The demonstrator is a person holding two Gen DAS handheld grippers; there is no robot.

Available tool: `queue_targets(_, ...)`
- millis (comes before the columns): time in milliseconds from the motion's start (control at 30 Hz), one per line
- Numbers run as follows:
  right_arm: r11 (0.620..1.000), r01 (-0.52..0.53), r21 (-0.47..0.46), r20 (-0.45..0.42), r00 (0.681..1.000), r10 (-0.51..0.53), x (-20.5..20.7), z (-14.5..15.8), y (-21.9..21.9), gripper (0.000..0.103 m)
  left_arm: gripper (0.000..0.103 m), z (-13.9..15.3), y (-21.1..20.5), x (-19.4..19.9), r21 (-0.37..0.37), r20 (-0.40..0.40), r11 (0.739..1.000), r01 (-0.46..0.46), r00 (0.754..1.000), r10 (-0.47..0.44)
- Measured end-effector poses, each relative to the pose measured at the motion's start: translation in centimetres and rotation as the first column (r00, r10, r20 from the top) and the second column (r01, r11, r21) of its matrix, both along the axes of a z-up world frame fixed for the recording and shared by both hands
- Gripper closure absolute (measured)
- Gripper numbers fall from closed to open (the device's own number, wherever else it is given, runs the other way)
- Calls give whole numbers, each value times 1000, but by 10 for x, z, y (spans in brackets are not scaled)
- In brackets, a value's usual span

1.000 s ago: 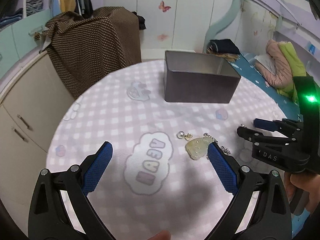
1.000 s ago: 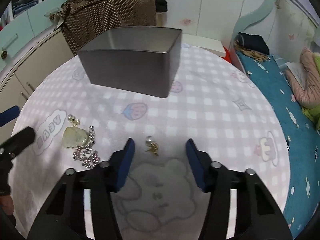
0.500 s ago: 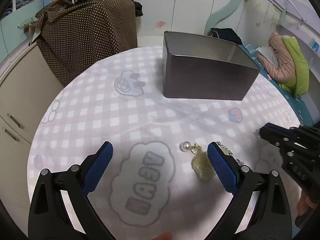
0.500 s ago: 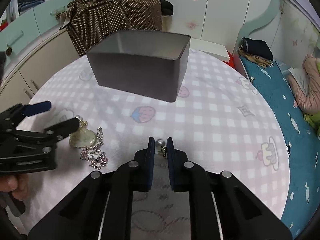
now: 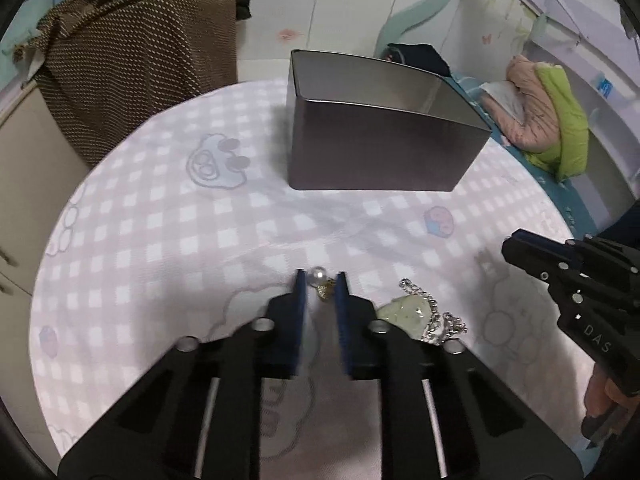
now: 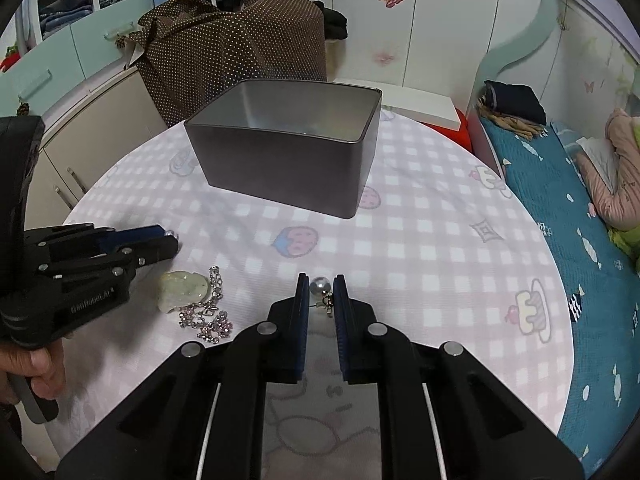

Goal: Organize jewelry
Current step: 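Carry both pearl earrings into the grey box and open both tools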

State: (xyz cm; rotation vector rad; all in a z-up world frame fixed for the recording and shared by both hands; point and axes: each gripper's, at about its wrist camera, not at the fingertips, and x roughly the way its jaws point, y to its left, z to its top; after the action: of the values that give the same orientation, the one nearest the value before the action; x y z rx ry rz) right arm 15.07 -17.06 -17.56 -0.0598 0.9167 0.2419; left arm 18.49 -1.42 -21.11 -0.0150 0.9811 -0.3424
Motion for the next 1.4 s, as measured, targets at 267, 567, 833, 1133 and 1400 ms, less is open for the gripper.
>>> queue_targets(267,1000,8,4,6,1000,-8,-1,4,-3,92,97,3,0,6,-36,1,999,25,1000,-25)
queue_targets(567,1000,13,7,22,1000,-13,-3,12,-6,92,97,22,0,-5,-52,42,998,26,999,-24)
queue_targets(833,1000,0,30,79,997,-2,-1,43,-7,92,97,65,8,-11,-72,116,997,33,993,-24)
queue_targets(1133,998,-45,44,206,978,35,23,106,5,92,97,130,4,-2,-44,258,999,26,966,-14)
queue_targets(1400,991,-75,112,204,978,51,72,138,10,92,97,170,-11,26,-41,333,999,32,943,-16)
